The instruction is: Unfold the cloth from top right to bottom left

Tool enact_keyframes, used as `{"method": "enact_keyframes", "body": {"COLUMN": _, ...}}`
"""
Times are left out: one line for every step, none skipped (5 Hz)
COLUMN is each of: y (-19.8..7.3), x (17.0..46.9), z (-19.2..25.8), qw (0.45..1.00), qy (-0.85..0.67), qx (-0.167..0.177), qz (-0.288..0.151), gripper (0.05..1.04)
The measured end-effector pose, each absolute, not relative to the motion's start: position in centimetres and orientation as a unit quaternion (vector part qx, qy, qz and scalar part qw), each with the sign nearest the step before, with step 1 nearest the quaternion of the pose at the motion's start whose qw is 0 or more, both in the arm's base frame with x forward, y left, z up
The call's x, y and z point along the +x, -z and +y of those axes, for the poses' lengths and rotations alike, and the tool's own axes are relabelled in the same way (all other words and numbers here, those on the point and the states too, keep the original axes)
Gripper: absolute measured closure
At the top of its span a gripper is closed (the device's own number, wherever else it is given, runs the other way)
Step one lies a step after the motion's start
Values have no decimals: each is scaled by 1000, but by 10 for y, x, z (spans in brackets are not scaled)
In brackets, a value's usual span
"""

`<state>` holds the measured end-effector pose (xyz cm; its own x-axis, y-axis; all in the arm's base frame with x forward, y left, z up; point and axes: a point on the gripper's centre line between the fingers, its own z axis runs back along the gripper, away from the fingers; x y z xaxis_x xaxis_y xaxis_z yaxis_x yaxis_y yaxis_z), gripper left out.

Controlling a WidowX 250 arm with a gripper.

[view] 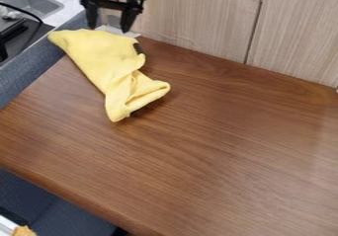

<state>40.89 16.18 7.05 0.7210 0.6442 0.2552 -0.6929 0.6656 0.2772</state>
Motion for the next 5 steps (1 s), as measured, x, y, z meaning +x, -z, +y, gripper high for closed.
{"method": "enact_keyframes", "body": {"y": -68, "x": 421, "z": 148, "qw": 919, "qy": -364, "qx": 130, "qz": -83, "gripper": 84}}
{"method": "enact_keyframes", "body": {"y": -51, "x": 426, "z": 133, "qw": 927, "qy": -355, "qx": 102, "qz": -71, "gripper": 84}}
{"method": "enact_keyframes", "body": {"y": -39, "x": 428, "z": 122, "qw": 931, "qy": -343, "qx": 107, "qz": -61, "gripper": 84}}
{"method": "enact_keyframes", "body": {"y": -36, "x": 429, "z": 118, "qw": 934, "qy": -334, "qx": 113, "qz": -57, "gripper": 84}}
{"method": "enact_keyframes", "body": {"y": -33, "x": 426, "z": 124, "qw": 931, "qy": -333, "qx": 141, "qz": -54, "gripper": 108}}
